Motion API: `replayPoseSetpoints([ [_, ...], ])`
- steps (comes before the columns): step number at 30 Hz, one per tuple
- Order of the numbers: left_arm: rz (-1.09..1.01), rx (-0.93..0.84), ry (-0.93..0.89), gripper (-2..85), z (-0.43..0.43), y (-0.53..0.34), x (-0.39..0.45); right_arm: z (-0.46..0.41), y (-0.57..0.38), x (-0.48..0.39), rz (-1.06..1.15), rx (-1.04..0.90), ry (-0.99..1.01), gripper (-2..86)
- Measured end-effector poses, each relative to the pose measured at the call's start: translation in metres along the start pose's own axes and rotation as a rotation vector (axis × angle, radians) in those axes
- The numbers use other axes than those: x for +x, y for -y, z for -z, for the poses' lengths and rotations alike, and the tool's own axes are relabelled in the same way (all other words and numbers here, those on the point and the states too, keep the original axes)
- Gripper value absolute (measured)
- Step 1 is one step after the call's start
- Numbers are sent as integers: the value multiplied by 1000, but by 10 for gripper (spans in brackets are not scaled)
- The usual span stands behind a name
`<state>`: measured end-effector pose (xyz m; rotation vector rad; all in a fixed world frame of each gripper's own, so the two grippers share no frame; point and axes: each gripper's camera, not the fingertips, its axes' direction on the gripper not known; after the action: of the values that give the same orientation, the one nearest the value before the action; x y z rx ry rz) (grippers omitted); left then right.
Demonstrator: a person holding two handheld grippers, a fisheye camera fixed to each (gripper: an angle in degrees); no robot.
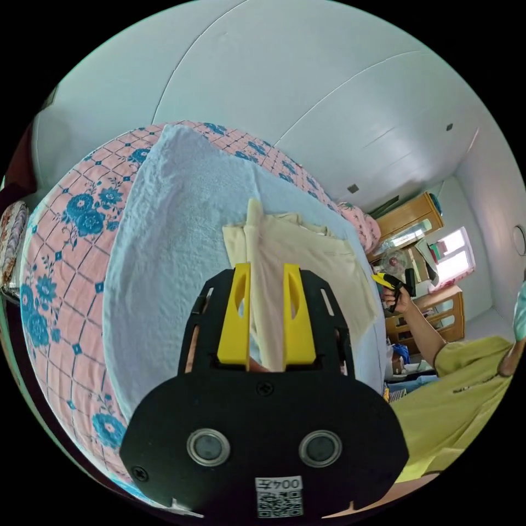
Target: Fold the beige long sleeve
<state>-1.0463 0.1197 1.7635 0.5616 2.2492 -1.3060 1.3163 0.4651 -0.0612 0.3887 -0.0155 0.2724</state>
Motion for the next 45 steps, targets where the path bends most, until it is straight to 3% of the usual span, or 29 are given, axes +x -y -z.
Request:
replayPoseSetpoints([
  [6,-23,2,-42,118,23,-129,1,56,-116,-8,-32,34,8,154],
  [11,8,-10,-57,120,7,-206,0,71,-180,3,-238,100,139,156],
  [15,-30,-45,-19,99,-16,-225,3,70,-185,-4,-291,85,189,141],
  [20,13,-8,-52,40,-37,-246,-7,72,-182,-5,-410,95,212,49],
  [25,-30,-63,33,39,-65,-267,-4,78,-174,-23,-357,68,68,48],
  [30,-35,-80,60,78,-89,-286,9,91,-171,-32,-373,57,71,86],
  [32,-100,-63,165,105,-91,-303,27,107,-169,-50,-296,57,-54,120],
  [38,-358,30,274,164,-110,-342,96,133,-164,-89,-94,144,-138,181],
  [45,-735,-43,196,201,-223,-364,225,111,-178,-51,-340,127,120,167],
])
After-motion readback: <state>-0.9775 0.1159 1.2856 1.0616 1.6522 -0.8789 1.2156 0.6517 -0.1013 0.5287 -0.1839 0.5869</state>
